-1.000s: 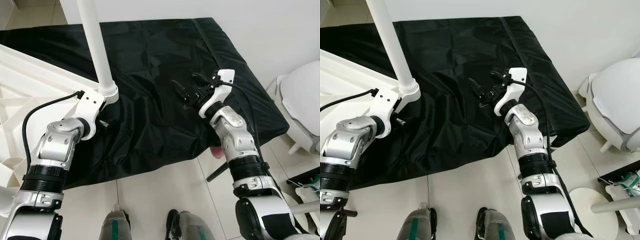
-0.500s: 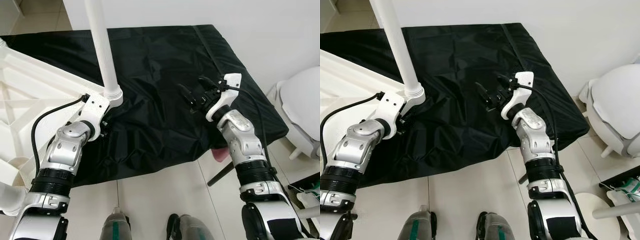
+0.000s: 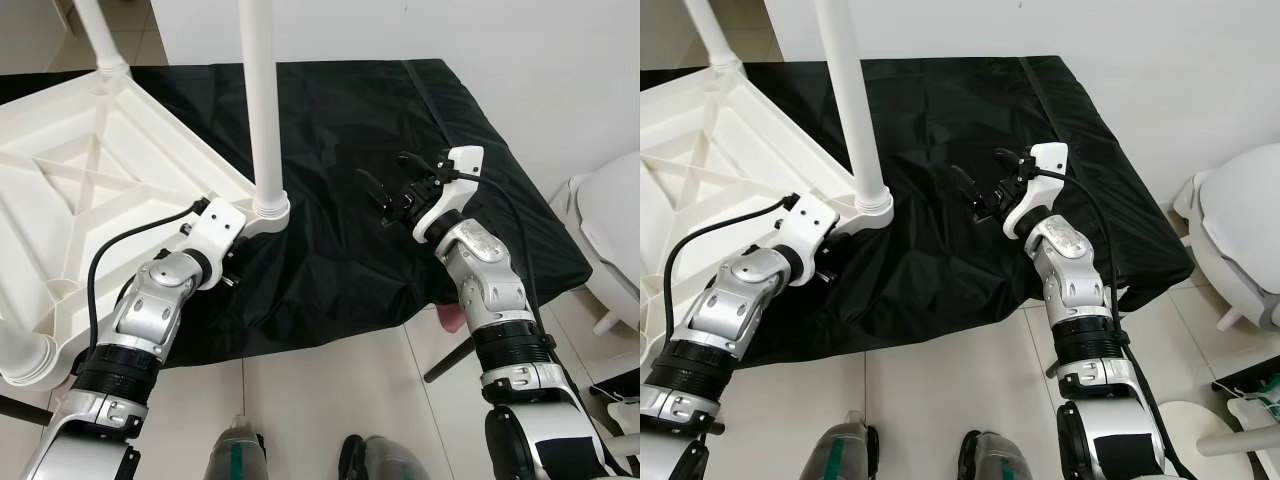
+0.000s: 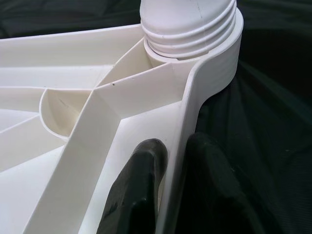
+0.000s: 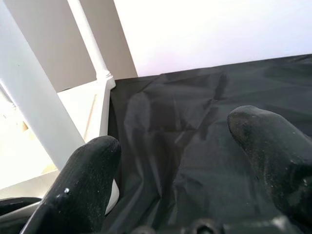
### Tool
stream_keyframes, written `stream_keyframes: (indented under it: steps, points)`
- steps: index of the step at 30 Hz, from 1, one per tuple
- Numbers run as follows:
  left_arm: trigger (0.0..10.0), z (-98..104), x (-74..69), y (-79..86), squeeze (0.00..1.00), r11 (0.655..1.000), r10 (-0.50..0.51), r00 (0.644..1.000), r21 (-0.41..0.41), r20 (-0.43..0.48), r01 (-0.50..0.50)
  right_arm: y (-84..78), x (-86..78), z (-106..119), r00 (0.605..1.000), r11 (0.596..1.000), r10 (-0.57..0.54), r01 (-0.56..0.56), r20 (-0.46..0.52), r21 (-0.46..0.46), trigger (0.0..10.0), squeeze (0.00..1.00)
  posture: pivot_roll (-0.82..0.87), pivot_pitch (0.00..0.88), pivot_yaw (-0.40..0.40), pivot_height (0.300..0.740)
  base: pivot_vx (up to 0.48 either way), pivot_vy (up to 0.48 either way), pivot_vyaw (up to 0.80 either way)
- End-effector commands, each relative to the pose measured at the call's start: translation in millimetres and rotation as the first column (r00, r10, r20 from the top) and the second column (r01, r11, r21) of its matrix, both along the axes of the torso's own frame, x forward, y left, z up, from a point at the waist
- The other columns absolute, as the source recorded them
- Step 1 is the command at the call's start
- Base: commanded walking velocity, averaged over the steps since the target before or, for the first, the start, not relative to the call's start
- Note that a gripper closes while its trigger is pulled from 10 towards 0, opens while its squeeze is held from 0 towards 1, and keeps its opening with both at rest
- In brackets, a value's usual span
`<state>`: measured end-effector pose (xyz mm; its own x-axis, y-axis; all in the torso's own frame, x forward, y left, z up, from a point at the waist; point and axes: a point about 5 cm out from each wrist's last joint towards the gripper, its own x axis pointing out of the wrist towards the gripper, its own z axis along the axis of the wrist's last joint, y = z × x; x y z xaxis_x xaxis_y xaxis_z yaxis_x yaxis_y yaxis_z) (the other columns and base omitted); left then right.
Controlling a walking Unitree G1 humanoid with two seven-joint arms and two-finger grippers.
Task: Building children table
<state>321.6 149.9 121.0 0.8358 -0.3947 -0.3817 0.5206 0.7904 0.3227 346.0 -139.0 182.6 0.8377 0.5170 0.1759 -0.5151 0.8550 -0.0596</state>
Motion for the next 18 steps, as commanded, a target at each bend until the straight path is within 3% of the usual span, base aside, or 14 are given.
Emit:
stream_keyframes:
  steps: [1, 10, 12, 14, 15, 17, 18]
  points:
    - [0.0, 2, -8.3, -20.4, 0.0, 0.972, -0.233, 0.972, -0.026, -0.039, 0.232, -0.3, -1.0, 0, 1.0, 1.0, 0.0, 0.0, 0.0, -0.01, 10.0, 0.0, -0.02, 0.001, 0.015, 0.74, 0.0, 0.0, 0.0]
    - [0.0, 7, -18.8, -29.2, 0.0, 0.934, -0.355, 0.935, -0.038, -0.006, 0.355, -4.1, 1.0, 3, 1.0, 1.0, -0.008, 0.009, 0.01, -0.015, 10.0, 0.0, -0.01, 0.014, 0.006, 0.74, 0.0, 0.0, 0.0]
    - [0.0, 7, -22.0, -33.1, 0.0, 0.917, -0.398, 0.918, -0.041, 0.005, 0.397, -4.3, 2.3, 4, 1.0, 1.0, -0.008, 0.008, 0.011, -0.015, 10.0, 0.0, 0.0, 0.022, -0.007, 0.74, 0.0, 0.0, 0.0]
    - [0.0, 6, -28.4, -42.1, 0.0, 0.869, -0.494, 0.869, -0.024, 0.014, 0.494, -1.9, 6.5, 6, 1.0, 1.0, 0.004, -0.004, 0.013, -0.018, 10.0, 0.0, 0.02, 0.032, -0.022, 0.74, 0.0, 0.0, 0.0]
    - [0.0, 6, -28.4, -42.1, 0.0, 0.869, -0.494, 0.869, -0.024, 0.014, 0.494, -1.9, 6.5, 6, 1.0, 1.0, 0.004, -0.004, 0.013, -0.018, 10.0, 0.0, 0.02, 0.032, -0.022, 0.74, 0.0, 0.0, 0.0]
    - [2.4, 9, -30.9, -49.7, 0.0, 0.825, -0.566, 0.825, 0.0, 0.012, 0.566, 4.4, 10.6, 10, 0.999, 0.999, 0.024, -0.024, 0.026, -0.021, 10.0, 0.0, 0.02, 0.034, -0.022, 0.74, 0.0, 0.0, 0.0]
    - [2.4, 9, -30.9, -49.7, 0.0, 0.825, -0.566, 0.825, 0.0, 0.012, 0.566, 4.4, 10.6, 10, 0.999, 0.999, 0.024, -0.024, 0.026, -0.021, 10.0, 0.0, 0.02, 0.034, -0.022, 0.74, 0.0, 0.0, 0.0]
